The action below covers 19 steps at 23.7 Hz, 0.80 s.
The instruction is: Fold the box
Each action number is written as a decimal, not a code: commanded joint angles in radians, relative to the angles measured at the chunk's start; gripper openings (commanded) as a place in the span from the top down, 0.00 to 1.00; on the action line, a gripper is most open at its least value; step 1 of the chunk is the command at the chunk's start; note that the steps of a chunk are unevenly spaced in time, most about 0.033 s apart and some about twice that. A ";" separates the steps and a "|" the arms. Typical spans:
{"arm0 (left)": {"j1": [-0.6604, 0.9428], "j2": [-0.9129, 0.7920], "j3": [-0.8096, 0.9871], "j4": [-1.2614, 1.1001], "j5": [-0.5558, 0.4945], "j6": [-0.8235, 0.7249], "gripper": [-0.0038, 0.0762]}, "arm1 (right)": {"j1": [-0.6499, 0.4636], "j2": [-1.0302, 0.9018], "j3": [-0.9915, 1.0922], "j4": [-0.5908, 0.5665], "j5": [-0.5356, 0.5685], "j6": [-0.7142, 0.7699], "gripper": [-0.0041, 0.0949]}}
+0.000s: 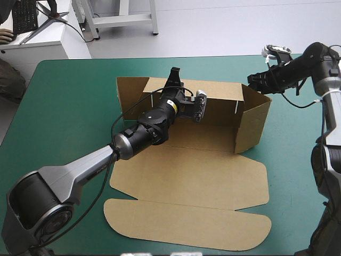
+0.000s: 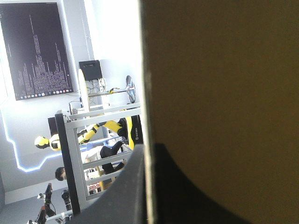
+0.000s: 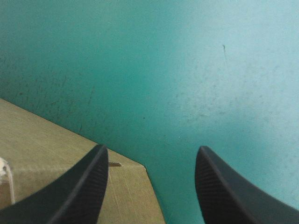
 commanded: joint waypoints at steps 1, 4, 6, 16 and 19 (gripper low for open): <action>-0.005 -0.049 -0.030 0.030 -0.015 -0.003 0.96 | 0.035 -0.079 -0.029 -0.051 0.021 0.055 0.45; -0.005 -0.049 -0.030 0.030 -0.015 -0.003 0.96 | 0.074 -0.127 0.048 -0.128 0.021 0.073 0.45; -0.005 -0.049 -0.030 0.030 -0.015 -0.003 0.96 | 0.083 -0.155 0.097 -0.128 0.021 0.071 0.45; -0.005 -0.049 -0.030 0.030 -0.015 -0.003 0.96 | 0.083 -0.351 0.367 -0.120 0.021 0.016 0.45; -0.005 -0.049 -0.030 0.030 -0.015 -0.003 0.96 | 0.083 -0.409 0.396 -0.105 0.021 -0.021 0.45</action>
